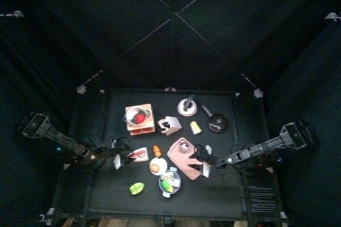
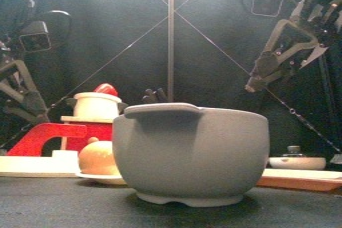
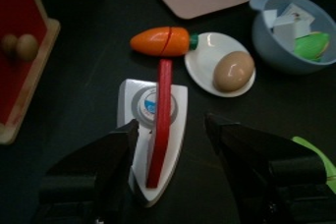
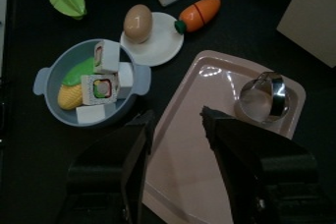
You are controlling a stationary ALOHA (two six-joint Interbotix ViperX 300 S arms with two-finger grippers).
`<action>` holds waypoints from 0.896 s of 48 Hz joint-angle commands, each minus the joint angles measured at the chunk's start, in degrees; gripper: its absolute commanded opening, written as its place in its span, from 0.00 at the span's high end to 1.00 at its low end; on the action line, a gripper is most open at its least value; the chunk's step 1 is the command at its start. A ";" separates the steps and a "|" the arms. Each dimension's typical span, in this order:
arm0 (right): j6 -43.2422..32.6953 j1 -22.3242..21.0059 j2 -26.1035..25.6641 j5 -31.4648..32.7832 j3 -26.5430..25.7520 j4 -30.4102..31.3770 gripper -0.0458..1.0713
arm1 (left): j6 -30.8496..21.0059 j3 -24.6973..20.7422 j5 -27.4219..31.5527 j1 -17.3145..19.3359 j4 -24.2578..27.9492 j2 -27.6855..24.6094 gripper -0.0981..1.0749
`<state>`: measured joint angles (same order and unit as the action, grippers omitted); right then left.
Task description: Grab apple
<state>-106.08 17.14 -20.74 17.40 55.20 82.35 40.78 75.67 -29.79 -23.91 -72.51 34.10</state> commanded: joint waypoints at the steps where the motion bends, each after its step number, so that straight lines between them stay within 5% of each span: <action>1: 0.09 -0.09 -0.53 0.09 -0.53 0.00 0.24 | 0.09 -2.20 -0.97 0.97 2.90 2.37 0.15; 11: 0.09 -0.09 -0.53 0.09 -0.53 0.09 0.24 | 0.09 -7.29 -2.90 5.98 11.16 4.66 0.14; 23: 0.09 -0.09 -0.53 0.09 -0.44 0.09 0.24 | 2.72 -12.39 -3.16 18.28 21.01 4.39 0.14; 34: 0.09 -0.26 -0.26 0.09 -0.35 0.09 0.24 | 3.08 -17.05 -2.37 29.27 20.74 3.78 0.14; 43: 0.00 -0.44 -0.44 0.09 -0.35 0.09 0.24 | 3.16 -22.06 6.15 37.00 13.97 1.93 0.14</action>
<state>-106.08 16.88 -20.48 17.40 55.37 82.35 43.86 56.95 -27.60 9.93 -56.07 36.83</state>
